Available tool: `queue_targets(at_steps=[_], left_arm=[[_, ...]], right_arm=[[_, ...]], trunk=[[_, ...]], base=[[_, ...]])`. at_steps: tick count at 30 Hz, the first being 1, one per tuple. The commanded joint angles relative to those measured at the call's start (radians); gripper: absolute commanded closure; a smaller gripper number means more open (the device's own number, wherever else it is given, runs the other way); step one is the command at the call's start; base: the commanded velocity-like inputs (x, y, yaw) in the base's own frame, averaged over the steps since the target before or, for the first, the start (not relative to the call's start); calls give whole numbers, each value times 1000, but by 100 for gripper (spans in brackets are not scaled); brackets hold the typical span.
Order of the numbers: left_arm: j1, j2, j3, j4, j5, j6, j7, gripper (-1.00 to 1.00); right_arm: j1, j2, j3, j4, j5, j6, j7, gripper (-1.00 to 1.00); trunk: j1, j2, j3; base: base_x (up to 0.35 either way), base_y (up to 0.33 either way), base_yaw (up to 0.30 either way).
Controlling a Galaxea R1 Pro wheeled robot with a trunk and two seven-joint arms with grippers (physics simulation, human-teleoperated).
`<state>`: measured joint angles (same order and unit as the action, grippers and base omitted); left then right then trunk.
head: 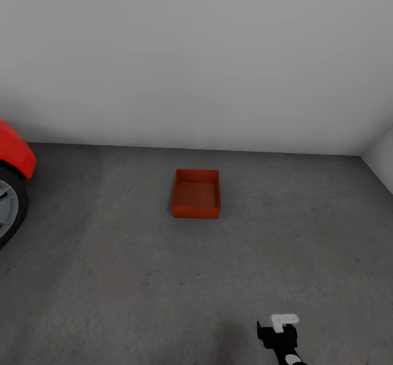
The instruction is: Move the two storage containers from the living room to the garage. In the garage, place one container on the floor and stack the other container on top of it (either order is fine).
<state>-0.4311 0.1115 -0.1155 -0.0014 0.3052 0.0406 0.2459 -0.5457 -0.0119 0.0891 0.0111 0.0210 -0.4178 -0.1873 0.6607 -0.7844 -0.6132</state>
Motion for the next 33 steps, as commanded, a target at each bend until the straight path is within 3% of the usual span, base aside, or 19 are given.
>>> queue_targets(at_steps=[1, 8, 10, 11, 16, 17, 22, 29, 33], left_arm=[[-2, 0, -9, 0, 8, 3, 3, -100], [-4, 5, -9, 0, 6, -4, 3, -100], [-2, 3, -9, 0, 6, -30, 3, -100], [23, -15, -9, 1, 6, -82, 3, -100], [111, -49, -8, 0, 1, -104, -3, -100], [142, -61, -7, 0, 3, -109, -66, -100], [154, -62, -9, -4, -5, -124, -242, -100], [155, -61, -11, -9, -5, -129, -250, -100], [155, -61, -10, -9, -7, -130, -251, -100]], right_arm=[[0, -8, 10, 5, 3, 0, -7, -100], [41, -61, 11, 21, -3, 74, 0, -100], [109, -69, 10, 22, -6, 121, 6, -100], [284, -64, 8, 23, -8, 156, 30, -100], [402, -61, 5, 23, -10, 148, 70, -100], [440, -59, 2, 23, -12, 140, 92, -100], [450, -58, 1, 23, -29, 139, 100, -100], [451, -55, 3, 23, -29, 149, 101, -100], [451, -15, 7, 22, -20, 155, 101, -100]], trunk=[[0, -1, -1], [0, -1, -1], [0, -1, -1], [0, -1, -1], [0, -1, -1], [0, -1, 0], [0, -1, 4], [0, -1, 10], [0, -1, 12]], base=[[0, 0, 0], [0, 0, 0], [0, 0, 0], [0, 0, 0], [0, 0, 0], [0, 0, -132], [0, 0, -209], [0, 0, -252], [0, 0, -275]])
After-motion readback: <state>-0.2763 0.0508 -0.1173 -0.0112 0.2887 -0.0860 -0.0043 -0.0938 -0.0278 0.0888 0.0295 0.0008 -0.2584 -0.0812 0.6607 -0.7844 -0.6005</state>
